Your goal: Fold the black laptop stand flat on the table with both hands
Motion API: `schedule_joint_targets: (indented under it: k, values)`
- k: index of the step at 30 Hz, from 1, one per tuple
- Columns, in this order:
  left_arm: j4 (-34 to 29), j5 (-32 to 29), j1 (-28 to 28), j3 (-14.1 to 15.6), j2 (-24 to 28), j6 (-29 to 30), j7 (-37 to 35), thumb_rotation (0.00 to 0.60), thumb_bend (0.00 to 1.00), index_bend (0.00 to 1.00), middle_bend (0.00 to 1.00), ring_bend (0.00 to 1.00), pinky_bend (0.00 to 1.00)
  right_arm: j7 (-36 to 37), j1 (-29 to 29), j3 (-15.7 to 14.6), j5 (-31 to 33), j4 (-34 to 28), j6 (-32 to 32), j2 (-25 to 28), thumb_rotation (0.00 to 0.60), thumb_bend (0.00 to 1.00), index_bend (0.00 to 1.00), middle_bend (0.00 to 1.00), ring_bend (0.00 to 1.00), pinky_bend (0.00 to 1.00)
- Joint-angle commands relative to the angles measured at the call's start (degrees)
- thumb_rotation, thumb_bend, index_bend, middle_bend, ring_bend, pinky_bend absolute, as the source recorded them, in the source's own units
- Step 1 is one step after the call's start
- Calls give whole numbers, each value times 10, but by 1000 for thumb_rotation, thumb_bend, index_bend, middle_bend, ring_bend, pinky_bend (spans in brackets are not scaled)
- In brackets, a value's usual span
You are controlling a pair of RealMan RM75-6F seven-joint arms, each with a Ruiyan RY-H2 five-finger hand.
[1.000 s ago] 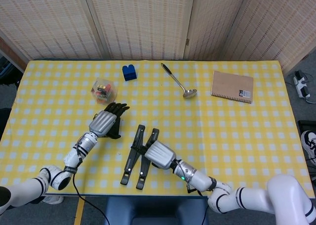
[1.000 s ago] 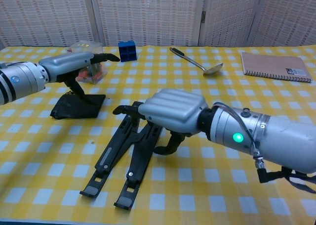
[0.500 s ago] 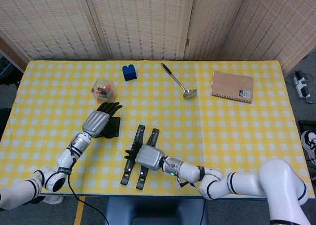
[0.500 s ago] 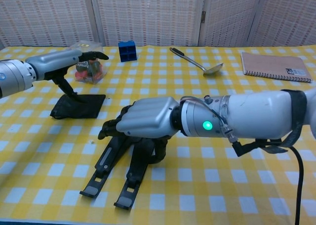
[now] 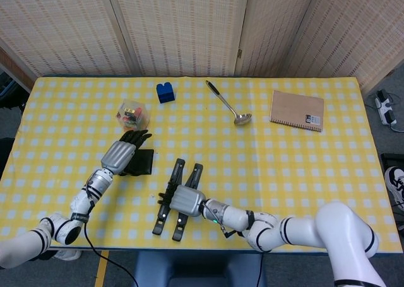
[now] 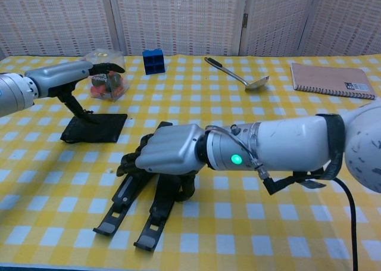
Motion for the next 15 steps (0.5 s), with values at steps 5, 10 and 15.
schedule_joint_targets:
  k: [5, 10, 15]
  values:
    - [4, 0, 3, 0, -1, 0, -5, 600, 153, 11, 49, 0, 0, -3, 15, -5, -8, 16, -1, -9, 600, 315, 0, 75, 85, 3]
    - [8, 2, 5, 1, -1, -1, -10, 600, 153, 11, 50, 0, 0, -1, 18, -9, -9, 19, 2, -13, 600, 315, 0, 65, 68, 0]
    - [11, 5, 7, 1, -2, 1, -16, 600, 153, 11, 50, 0, 0, -1, 22, -11, -6, 26, 3, -17, 600, 315, 0, 65, 64, 0]
